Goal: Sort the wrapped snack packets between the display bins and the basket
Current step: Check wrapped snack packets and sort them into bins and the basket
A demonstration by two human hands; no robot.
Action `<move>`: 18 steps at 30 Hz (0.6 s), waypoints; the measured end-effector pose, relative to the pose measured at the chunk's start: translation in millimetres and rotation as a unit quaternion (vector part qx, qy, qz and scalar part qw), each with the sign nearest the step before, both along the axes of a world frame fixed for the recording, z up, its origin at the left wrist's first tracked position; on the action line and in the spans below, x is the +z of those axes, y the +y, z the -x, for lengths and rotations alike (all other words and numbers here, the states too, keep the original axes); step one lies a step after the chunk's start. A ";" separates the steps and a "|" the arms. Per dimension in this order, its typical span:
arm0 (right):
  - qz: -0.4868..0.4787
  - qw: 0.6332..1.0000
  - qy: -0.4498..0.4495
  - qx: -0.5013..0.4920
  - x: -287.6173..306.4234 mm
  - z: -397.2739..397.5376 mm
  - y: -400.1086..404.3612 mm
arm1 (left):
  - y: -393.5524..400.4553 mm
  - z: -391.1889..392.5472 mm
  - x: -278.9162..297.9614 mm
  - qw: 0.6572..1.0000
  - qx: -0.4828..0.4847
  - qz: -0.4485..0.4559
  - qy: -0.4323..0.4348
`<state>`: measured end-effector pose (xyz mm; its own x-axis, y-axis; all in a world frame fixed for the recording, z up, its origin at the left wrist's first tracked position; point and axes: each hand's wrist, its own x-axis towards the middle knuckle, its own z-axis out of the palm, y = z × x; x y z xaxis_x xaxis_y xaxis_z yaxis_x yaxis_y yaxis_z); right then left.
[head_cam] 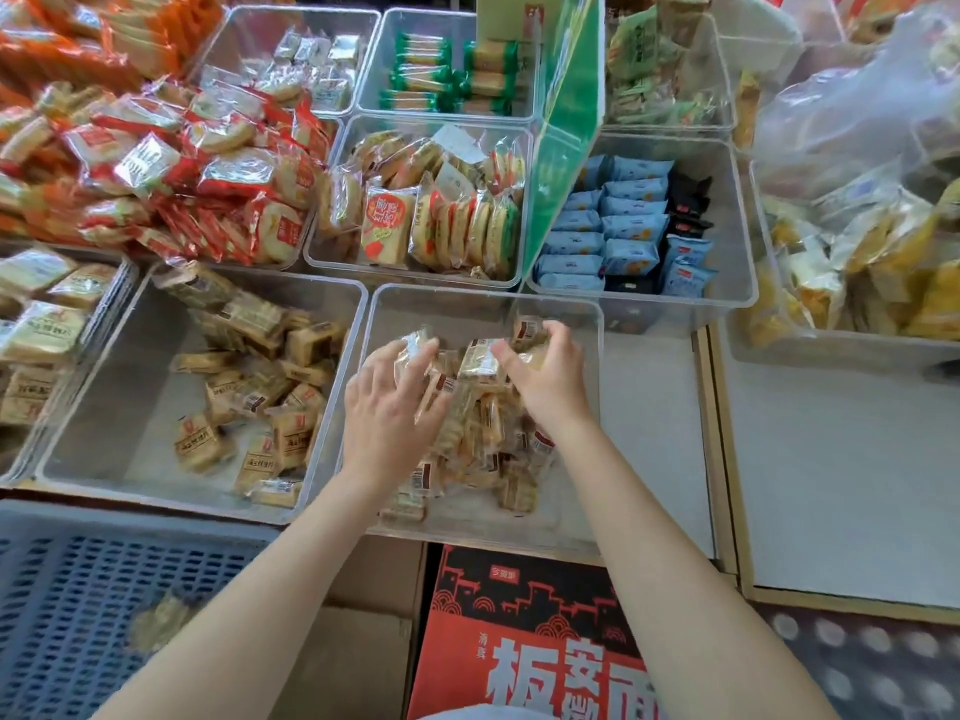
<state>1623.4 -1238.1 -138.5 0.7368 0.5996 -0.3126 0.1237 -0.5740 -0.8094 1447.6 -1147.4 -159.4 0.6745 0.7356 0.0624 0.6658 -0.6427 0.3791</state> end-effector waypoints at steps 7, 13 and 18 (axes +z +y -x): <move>0.031 0.987 -0.100 0.126 -41.0 38.4 5.2 | 2.1 -1.0 -23.6 0.990 -0.043 0.098 0.094; 0.091 0.984 -0.091 0.122 -46.1 26.5 4.9 | 3.0 7.1 -29.8 0.985 -0.078 0.119 0.094; 0.094 0.987 -0.074 0.110 -30.9 37.3 -4.1 | 9.6 0.1 -33.4 0.981 -0.072 0.108 0.143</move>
<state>1586.1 -1242.2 -169.4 0.6410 0.6919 -0.3324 0.3708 -0.6582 -0.6552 1447.5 -1137.9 -192.8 0.7394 0.6069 -0.2915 0.6732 -0.6626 0.3284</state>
